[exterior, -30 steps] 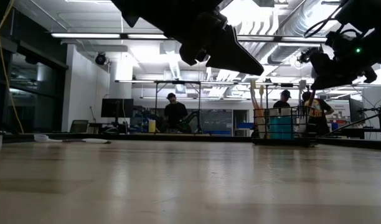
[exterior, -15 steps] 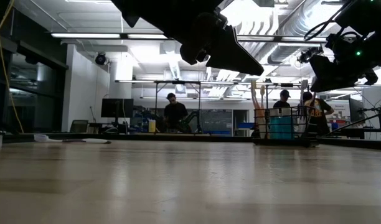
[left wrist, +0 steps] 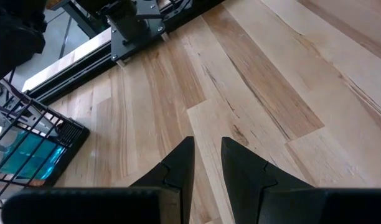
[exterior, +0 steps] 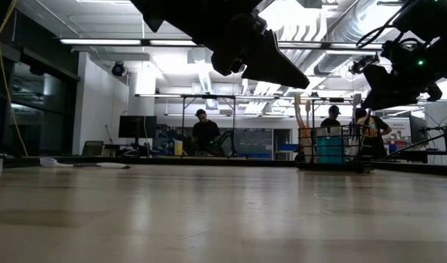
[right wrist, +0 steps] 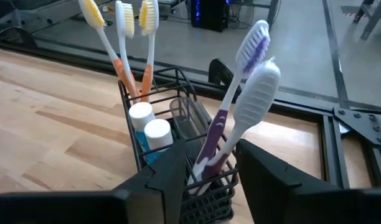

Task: Pick & Place toothbrushing station
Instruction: Put the top purple toothbrush into the right of the black mesh organizer, then put the purple toothbrush into the right of the black mesh organizer

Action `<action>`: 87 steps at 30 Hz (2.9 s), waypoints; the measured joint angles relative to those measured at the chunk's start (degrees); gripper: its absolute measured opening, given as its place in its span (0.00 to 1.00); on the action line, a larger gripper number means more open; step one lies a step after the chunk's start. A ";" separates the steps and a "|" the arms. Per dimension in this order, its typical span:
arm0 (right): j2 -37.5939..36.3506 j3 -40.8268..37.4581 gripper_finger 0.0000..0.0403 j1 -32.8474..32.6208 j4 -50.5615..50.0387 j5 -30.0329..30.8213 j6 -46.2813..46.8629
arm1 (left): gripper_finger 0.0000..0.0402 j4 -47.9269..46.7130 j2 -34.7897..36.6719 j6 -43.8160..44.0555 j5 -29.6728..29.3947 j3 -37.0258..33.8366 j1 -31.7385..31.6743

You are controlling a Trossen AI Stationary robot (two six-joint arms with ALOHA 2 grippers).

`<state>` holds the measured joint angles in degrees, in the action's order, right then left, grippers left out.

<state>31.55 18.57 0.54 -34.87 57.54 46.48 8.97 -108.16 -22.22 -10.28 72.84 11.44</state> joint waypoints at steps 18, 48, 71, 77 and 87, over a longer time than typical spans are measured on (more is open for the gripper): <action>-2.08 1.41 0.40 -0.34 -3.98 -5.34 0.25 | 0.18 -1.08 0.00 0.00 0.00 0.00 0.00; 7.70 7.48 0.40 -20.68 20.01 -29.21 0.36 | 0.18 -11.31 4.61 9.09 -2.12 0.02 1.83; 32.19 7.43 0.40 -24.94 37.99 -28.96 -1.73 | 0.18 -49.61 6.18 37.57 -19.92 -0.04 -5.50; 35.82 7.43 0.40 -24.94 38.79 -28.97 -1.57 | 0.18 -52.55 10.49 36.44 -17.90 0.00 -8.37; 39.12 7.43 0.40 -24.96 41.06 -29.14 -1.33 | 0.18 -54.14 22.58 36.52 -13.71 -7.24 -16.69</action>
<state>70.67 26.00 -24.43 6.19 28.40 45.15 -45.16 -85.58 14.30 -23.99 65.60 -5.24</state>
